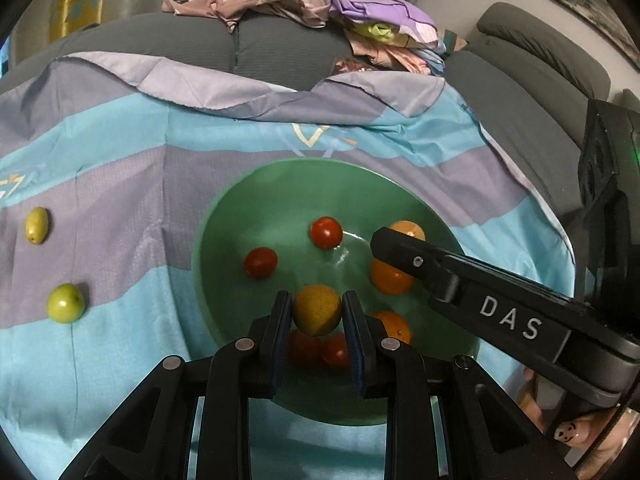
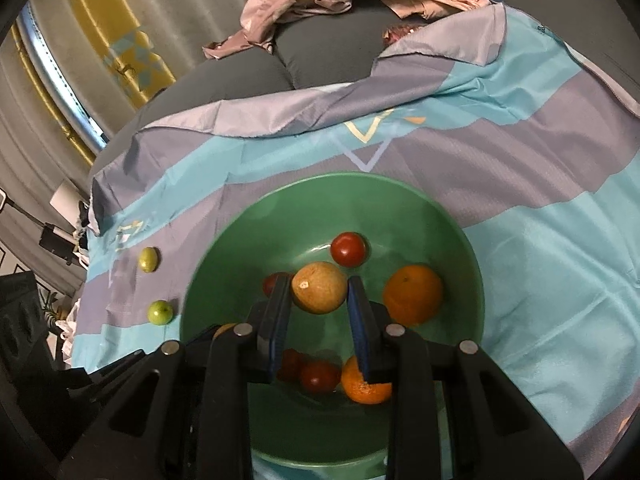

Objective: Organize fruits
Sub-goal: 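Carry both held fruits over the green bowl, then lower both fruits into the green bowl and open both tools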

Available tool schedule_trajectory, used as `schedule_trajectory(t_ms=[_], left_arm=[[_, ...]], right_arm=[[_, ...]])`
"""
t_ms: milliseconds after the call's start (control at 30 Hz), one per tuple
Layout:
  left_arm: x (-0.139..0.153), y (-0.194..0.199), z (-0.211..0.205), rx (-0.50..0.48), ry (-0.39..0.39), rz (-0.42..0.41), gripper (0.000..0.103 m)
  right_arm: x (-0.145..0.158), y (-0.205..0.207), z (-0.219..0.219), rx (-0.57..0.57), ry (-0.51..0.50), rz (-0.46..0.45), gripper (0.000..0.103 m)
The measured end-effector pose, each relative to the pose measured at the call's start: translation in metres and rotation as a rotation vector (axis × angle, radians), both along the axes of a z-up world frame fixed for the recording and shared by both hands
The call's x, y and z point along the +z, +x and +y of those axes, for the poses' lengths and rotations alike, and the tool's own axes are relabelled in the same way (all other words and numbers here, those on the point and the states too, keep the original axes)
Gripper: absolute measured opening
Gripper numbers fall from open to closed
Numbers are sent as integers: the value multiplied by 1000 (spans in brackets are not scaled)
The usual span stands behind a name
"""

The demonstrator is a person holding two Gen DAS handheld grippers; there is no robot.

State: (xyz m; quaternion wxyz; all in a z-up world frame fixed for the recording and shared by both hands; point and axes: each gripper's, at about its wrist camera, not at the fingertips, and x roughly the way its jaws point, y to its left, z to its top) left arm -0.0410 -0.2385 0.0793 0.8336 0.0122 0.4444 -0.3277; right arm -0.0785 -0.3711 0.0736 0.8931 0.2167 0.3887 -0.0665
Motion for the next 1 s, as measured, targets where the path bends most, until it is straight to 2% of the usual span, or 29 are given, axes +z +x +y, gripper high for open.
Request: schedule_trajectory(t_ms=[600, 733, 800, 867, 1000], left_arm=[[-8, 3, -2, -1, -22, 25, 26], [-5, 3, 3, 17, -59, 29, 26], [-1, 5, 9, 23, -81, 42, 26], [4, 8, 16, 28, -88, 54, 26], [15, 16, 41, 63, -91, 39, 30]], right_arm=[[-7, 7, 3, 18, -10, 34, 31], [-5, 5, 2, 7, -16, 29, 31], [-3, 4, 2, 4, -17, 22, 34], [1, 3, 3, 0, -14, 8, 48], [11, 2, 11, -18, -46, 6, 52]])
